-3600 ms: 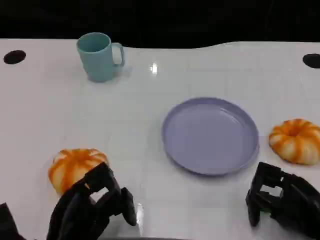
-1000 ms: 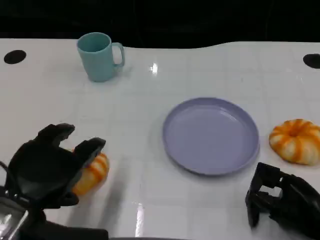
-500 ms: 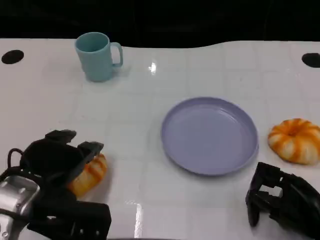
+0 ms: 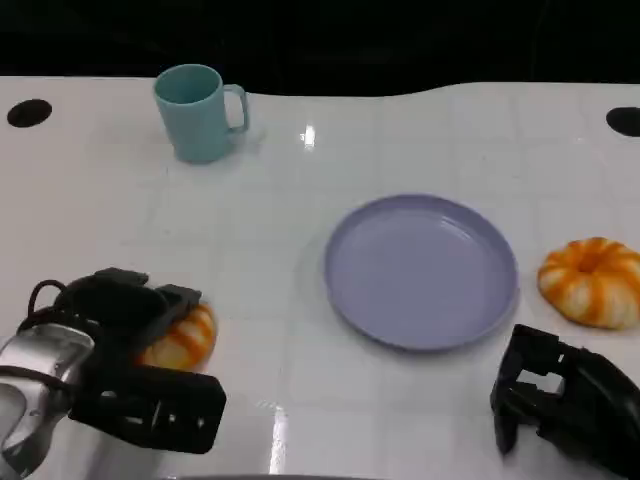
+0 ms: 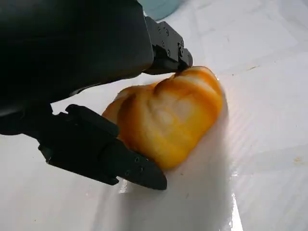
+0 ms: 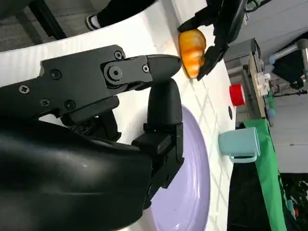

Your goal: Grasp the bread from the table and place it into the plate.

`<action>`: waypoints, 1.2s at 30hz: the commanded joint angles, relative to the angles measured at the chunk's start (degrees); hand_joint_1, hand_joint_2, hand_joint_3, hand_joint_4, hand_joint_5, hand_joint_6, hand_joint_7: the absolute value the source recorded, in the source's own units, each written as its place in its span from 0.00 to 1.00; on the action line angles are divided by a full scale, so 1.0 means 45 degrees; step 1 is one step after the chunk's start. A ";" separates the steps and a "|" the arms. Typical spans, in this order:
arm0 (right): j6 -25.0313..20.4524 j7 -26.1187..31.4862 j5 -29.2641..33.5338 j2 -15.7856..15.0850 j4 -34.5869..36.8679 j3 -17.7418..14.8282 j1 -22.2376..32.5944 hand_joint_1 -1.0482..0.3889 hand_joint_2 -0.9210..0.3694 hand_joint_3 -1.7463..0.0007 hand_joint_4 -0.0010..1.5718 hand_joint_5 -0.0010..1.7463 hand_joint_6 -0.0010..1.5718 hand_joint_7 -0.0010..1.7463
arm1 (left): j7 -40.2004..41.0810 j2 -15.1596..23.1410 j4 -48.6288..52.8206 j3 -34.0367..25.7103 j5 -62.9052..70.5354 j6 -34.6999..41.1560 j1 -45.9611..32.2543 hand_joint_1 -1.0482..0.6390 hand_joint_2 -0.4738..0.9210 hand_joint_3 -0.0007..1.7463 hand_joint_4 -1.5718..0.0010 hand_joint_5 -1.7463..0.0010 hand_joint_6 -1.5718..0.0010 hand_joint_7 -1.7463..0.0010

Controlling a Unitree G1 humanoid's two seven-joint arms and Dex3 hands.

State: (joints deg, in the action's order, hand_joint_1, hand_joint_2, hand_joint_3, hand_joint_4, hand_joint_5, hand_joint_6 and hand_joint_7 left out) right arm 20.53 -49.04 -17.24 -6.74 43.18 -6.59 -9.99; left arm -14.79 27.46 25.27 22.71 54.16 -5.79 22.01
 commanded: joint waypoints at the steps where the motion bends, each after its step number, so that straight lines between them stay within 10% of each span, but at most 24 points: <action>1: -0.0190 0.0099 -0.0018 -0.0167 -0.0363 -0.0022 0.0223 0.30 0.00 0.87 0.45 1.00 0.38 0.95 | 0.0629 0.0162 0.1135 0.0272 -0.0438 -0.0236 0.0209 0.40 0.93 0.01 0.93 0.96 0.86 0.99; 6: -0.0182 0.0147 -0.0064 -0.0162 -0.0394 -0.0014 0.0266 0.31 0.00 0.87 0.45 1.00 0.38 0.95 | 0.3810 0.0120 0.2603 -0.0112 -0.1527 -0.2236 0.0121 0.50 1.00 0.11 0.67 0.87 0.62 0.95; 9: -0.0166 0.0142 -0.0067 -0.0175 -0.0389 0.0002 0.0261 0.31 0.00 0.87 0.45 1.00 0.38 0.94 | 0.6071 0.0050 0.3632 -0.0116 -0.1709 -0.3301 0.0217 0.52 0.98 0.21 0.50 0.51 0.33 0.91; 10: -0.0172 0.0135 -0.0056 -0.0191 -0.0399 0.0023 0.0252 0.30 0.00 0.87 0.46 1.00 0.39 0.94 | 0.6738 0.0066 0.3882 -0.0056 -0.1651 -0.3556 0.0271 0.49 0.97 0.35 0.52 0.21 0.45 0.41; 12: -0.0211 0.0128 -0.0056 -0.0207 -0.0386 0.0040 0.0229 0.30 0.00 0.87 0.46 1.00 0.39 0.94 | 0.7765 0.0091 0.4276 0.0082 -0.1516 -0.3887 0.0409 0.48 0.93 0.47 0.54 0.06 0.59 0.11; 22: 0.0069 -0.0025 -0.0098 -0.0166 -0.0068 -0.0004 0.0146 0.30 0.00 0.87 0.46 1.00 0.39 0.94 | 0.8595 0.0279 0.3955 0.0207 -0.1639 -0.4020 0.0376 0.48 0.89 0.45 0.56 0.00 0.66 0.00; 28: 0.0280 -0.0544 -0.0414 -0.0044 0.0705 -0.0216 -0.0082 0.29 0.00 0.89 0.46 1.00 0.40 0.93 | 0.8055 0.0308 0.3086 -0.0053 -0.2156 -0.3903 0.0356 0.46 1.00 0.11 0.58 0.00 0.68 0.03; 31: 0.0583 -0.0664 -0.0384 -0.0010 0.1032 -0.0289 -0.0167 0.30 0.00 0.88 0.45 1.00 0.40 0.92 | 0.7811 0.0079 0.2962 -0.0405 -0.2969 -0.4161 0.0347 0.49 1.00 0.17 0.56 0.00 0.66 0.04; 33: 0.0646 -0.0689 -0.0396 0.0039 0.1188 -0.0348 -0.0223 0.30 0.00 0.87 0.46 1.00 0.40 0.93 | 0.7542 -0.0102 0.2905 -0.0658 -0.3549 -0.4346 0.0425 0.49 0.86 0.51 0.54 0.00 0.65 0.01; 36: 0.0348 -0.0768 -0.0547 0.0140 0.1163 -0.0456 -0.0288 0.31 0.00 0.89 0.47 1.00 0.42 0.90 | 0.6836 -0.0252 0.2527 -0.0794 -0.3981 -0.4260 0.0789 0.49 0.79 0.63 0.53 0.00 0.63 0.00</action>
State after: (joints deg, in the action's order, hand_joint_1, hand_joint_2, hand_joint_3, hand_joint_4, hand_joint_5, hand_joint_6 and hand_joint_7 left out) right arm 23.60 -52.70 -19.00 -6.27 47.71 -8.05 -11.35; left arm 18.62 26.37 38.22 20.14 37.94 -25.08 23.75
